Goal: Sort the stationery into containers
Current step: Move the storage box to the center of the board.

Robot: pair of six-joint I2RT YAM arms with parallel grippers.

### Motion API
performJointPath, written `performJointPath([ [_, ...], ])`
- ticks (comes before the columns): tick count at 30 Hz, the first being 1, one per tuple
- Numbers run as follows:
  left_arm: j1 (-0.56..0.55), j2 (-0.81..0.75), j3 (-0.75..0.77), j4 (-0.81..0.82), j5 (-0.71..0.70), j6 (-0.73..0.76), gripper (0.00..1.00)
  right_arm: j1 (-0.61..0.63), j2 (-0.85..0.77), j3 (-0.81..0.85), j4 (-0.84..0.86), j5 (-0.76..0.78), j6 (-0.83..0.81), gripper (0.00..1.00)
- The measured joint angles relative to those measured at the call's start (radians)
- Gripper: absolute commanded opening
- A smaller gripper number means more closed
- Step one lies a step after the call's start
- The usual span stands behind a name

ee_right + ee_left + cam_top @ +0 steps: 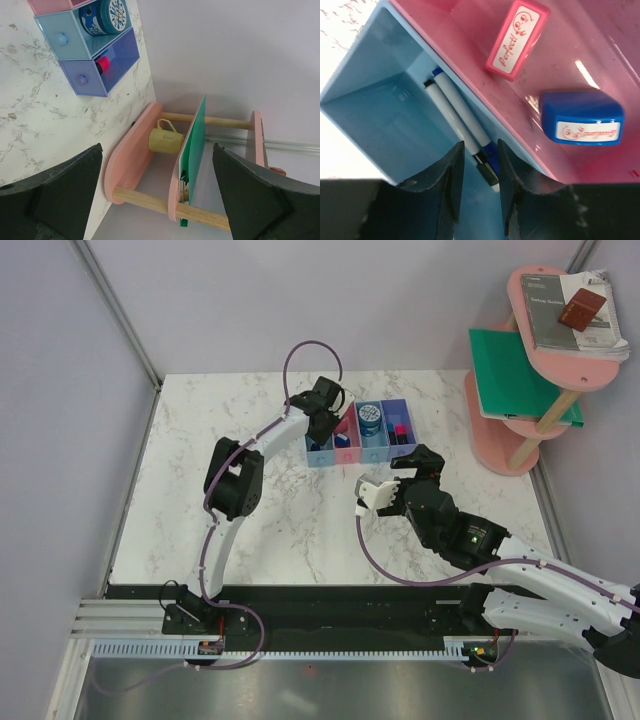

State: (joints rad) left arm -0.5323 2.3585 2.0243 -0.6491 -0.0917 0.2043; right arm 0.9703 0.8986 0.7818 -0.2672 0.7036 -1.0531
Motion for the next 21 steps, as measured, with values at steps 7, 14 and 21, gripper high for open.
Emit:
performJointPath([
  [7,-0.016,0.005,0.008,-0.006,-0.064,0.040,0.39,0.000,0.000,0.000,-0.003,0.000,0.006,0.98],
  [14,-0.016,0.005,0.015,-0.010,-0.065,0.044,0.39,-0.002,0.008,0.011,-0.005,0.001,0.014,0.98],
  [21,-0.013,-0.024,0.084,-0.032,-0.026,0.043,0.40,-0.020,0.038,0.104,-0.016,0.002,0.041,0.98],
])
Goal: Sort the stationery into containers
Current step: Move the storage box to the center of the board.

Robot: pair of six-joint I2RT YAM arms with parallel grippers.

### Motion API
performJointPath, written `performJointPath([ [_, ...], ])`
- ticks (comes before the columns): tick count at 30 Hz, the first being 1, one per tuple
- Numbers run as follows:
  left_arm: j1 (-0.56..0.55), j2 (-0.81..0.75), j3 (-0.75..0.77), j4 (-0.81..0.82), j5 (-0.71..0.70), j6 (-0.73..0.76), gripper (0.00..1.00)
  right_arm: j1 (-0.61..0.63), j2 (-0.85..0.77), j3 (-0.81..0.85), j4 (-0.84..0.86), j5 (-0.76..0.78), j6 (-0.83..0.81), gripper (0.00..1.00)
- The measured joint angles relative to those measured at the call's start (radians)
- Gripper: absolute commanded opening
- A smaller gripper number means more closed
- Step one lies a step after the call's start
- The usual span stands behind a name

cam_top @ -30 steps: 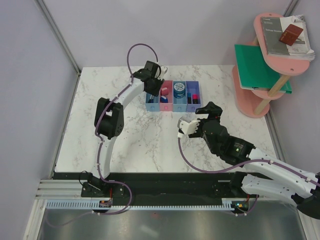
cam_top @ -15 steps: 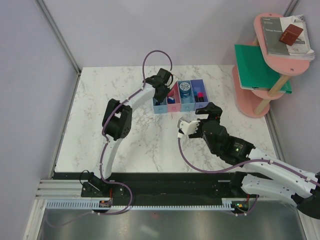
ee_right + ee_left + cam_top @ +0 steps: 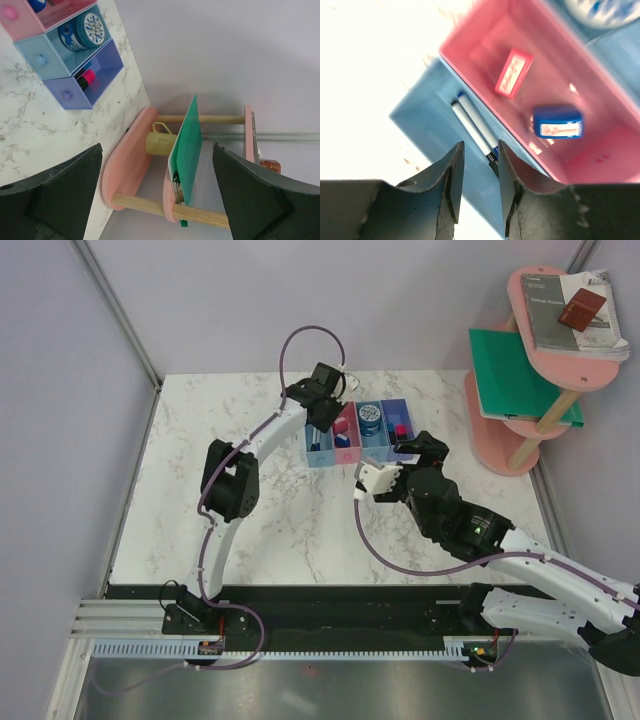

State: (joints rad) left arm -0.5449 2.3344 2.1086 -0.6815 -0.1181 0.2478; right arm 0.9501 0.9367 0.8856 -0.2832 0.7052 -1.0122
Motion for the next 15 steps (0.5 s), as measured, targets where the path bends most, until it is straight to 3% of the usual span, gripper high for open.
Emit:
performJointPath([
  [6,0.000,-0.125,0.050,0.000,0.056,0.000,0.41,-0.058,0.083,0.127,-0.011,0.001,0.049,0.98],
  [15,0.024,-0.325,0.045,0.004,0.054,-0.008,0.46,-0.454,0.494,0.557,-0.163,-0.149,0.238,0.98],
])
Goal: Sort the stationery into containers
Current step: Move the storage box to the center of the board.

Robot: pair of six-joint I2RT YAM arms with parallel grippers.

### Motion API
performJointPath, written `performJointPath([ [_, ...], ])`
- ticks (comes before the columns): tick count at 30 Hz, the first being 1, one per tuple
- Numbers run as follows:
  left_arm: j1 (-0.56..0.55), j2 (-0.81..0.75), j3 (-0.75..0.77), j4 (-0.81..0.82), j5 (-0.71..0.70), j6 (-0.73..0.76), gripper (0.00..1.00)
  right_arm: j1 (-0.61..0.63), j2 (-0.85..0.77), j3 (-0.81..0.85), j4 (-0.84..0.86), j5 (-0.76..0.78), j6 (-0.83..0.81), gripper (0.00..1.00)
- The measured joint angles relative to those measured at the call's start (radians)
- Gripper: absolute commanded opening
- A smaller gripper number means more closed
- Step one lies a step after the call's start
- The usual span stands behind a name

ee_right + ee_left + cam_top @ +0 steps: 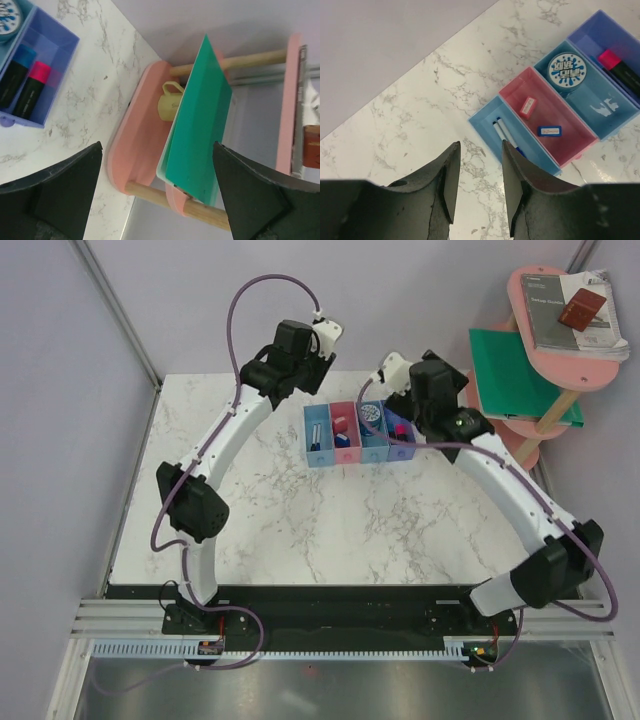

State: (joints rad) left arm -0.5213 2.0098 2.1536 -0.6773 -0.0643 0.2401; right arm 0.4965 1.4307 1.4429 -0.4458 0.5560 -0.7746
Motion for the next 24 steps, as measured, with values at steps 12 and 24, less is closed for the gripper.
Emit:
performJointPath([
  [12,0.111,0.050,-0.132,-0.074,-0.017,-0.061,0.45,-0.284,0.396,0.301,-0.349,-0.312,0.123,0.98],
  [24,0.125,0.151,-0.148,-0.095,-0.056,-0.062,0.44,-0.348,0.577,0.301,-0.373,-0.471,0.124,0.98],
])
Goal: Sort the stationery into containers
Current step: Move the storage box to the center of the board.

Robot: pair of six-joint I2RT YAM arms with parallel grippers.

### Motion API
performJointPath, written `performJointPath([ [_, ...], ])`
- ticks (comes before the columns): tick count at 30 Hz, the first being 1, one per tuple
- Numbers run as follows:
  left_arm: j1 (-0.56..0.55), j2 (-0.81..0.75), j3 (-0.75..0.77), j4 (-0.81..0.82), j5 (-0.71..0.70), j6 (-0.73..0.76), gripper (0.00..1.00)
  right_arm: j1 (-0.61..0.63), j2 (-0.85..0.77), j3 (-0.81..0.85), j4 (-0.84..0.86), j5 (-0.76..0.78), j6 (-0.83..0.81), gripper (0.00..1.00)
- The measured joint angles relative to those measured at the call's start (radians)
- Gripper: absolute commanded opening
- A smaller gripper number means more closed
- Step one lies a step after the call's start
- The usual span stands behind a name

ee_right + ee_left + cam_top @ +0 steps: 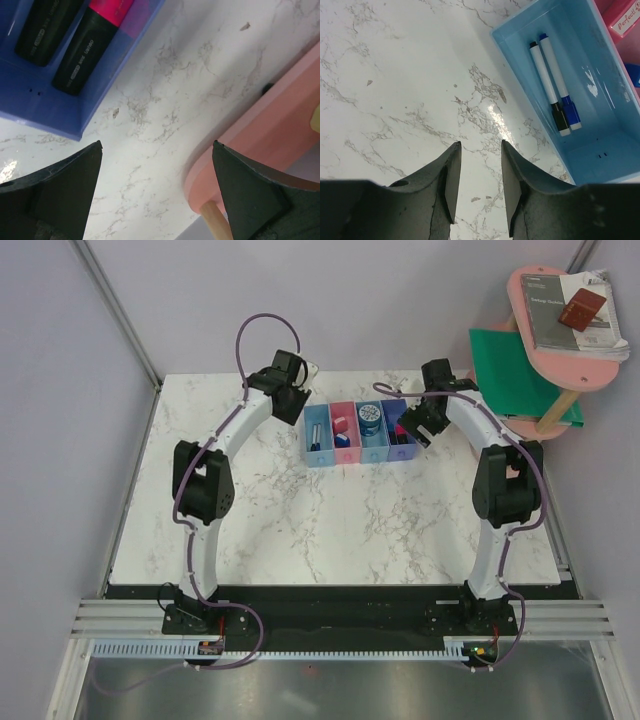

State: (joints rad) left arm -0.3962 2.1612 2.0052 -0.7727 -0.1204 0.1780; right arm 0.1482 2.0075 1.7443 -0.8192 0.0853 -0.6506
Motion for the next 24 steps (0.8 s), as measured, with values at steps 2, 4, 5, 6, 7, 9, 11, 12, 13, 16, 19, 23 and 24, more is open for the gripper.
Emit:
performJointPath([
  [2,0.000,0.005,0.000,0.000,-0.001,0.000,0.44,0.003,0.029,0.000,0.015,-0.010,0.000,0.98],
  [4,0.000,0.010,-0.001,0.000,-0.001,-0.001,0.43,0.005,0.062,0.000,0.035,-0.012,0.000,0.98],
  [5,0.000,0.011,-0.002,0.000,-0.001,-0.001,0.43,0.004,0.076,0.002,0.045,-0.012,0.001,0.98],
  [6,0.000,0.013,-0.002,0.000,0.000,-0.002,0.43,0.003,0.089,0.005,0.051,-0.014,0.002,0.98],
  [7,0.000,0.016,-0.002,0.000,0.000,-0.002,0.43,-0.001,0.103,0.009,0.061,-0.014,0.002,0.98],
  [9,0.000,0.023,-0.003,0.000,0.001,-0.002,0.42,-0.010,0.121,0.011,0.081,-0.014,0.004,0.98],
  [11,-0.001,0.032,-0.004,0.000,0.002,-0.002,0.42,-0.015,0.132,0.011,0.098,-0.020,0.008,0.98],
  [12,-0.002,0.037,-0.004,0.000,0.002,-0.002,0.42,-0.016,0.135,0.011,0.105,-0.022,0.010,0.98],
  [13,-0.003,0.040,-0.005,0.001,0.004,-0.002,0.42,-0.016,0.137,0.011,0.109,-0.025,0.011,0.98],
  [16,-0.006,0.053,-0.014,0.001,0.019,-0.002,0.41,-0.013,0.137,0.011,0.127,-0.030,0.013,0.98],
  [19,-0.011,0.066,-0.019,0.000,0.026,-0.002,0.41,-0.013,0.137,0.008,0.142,-0.030,0.013,0.98],
  [23,-0.019,0.083,-0.021,0.000,0.027,-0.002,0.41,-0.013,0.137,-0.006,0.172,-0.029,0.013,0.98],
  [24,-0.021,0.087,-0.021,0.000,0.024,-0.002,0.41,-0.011,0.137,-0.012,0.181,-0.027,0.013,0.98],
])
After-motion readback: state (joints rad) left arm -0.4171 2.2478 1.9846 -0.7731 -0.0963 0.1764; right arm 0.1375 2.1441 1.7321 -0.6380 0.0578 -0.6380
